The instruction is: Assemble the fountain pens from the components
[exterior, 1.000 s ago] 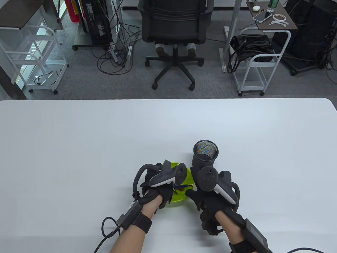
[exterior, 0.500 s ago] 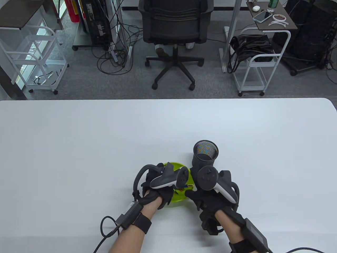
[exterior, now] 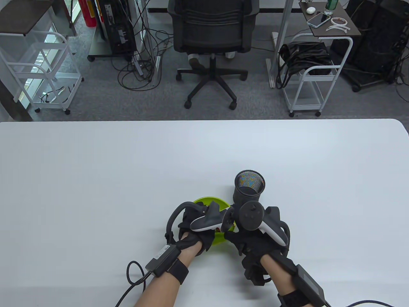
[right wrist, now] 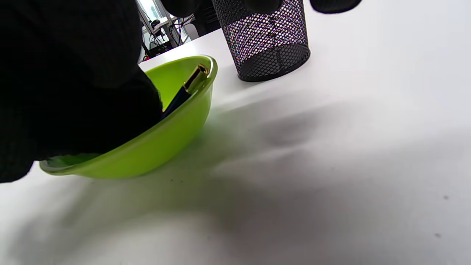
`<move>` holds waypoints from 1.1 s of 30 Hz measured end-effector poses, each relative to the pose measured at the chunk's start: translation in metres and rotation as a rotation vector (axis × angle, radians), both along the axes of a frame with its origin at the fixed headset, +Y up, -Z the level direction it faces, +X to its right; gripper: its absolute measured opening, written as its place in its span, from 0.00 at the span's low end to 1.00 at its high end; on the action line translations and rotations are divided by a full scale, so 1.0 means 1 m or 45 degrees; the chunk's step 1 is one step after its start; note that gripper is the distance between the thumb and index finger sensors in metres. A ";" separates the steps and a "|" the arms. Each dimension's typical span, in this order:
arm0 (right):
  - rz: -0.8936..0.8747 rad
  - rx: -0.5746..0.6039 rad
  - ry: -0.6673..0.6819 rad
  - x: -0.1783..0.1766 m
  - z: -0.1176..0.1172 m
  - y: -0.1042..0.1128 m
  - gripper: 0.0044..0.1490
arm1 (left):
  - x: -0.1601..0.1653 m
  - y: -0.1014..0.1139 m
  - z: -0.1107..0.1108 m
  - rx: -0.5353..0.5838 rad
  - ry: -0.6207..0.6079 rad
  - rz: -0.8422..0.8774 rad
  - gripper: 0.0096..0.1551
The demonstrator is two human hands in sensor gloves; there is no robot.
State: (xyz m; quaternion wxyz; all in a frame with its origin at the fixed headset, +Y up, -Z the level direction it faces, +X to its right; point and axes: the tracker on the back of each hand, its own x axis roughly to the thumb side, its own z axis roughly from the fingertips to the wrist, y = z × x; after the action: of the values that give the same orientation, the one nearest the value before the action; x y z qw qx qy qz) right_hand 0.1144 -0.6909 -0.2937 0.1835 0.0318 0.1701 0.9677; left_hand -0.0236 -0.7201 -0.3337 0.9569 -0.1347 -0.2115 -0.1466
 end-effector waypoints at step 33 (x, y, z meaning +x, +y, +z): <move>-0.004 0.003 0.022 -0.002 0.004 0.004 0.55 | -0.131 0.036 0.013 0.054 0.335 1.209 0.23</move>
State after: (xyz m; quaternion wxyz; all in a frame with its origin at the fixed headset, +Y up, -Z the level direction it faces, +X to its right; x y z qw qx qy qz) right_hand 0.1119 -0.6872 -0.2892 0.1834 0.0408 0.1705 0.9673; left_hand -0.1542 -0.6839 -0.3210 0.9391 -0.0214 -0.1239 0.3199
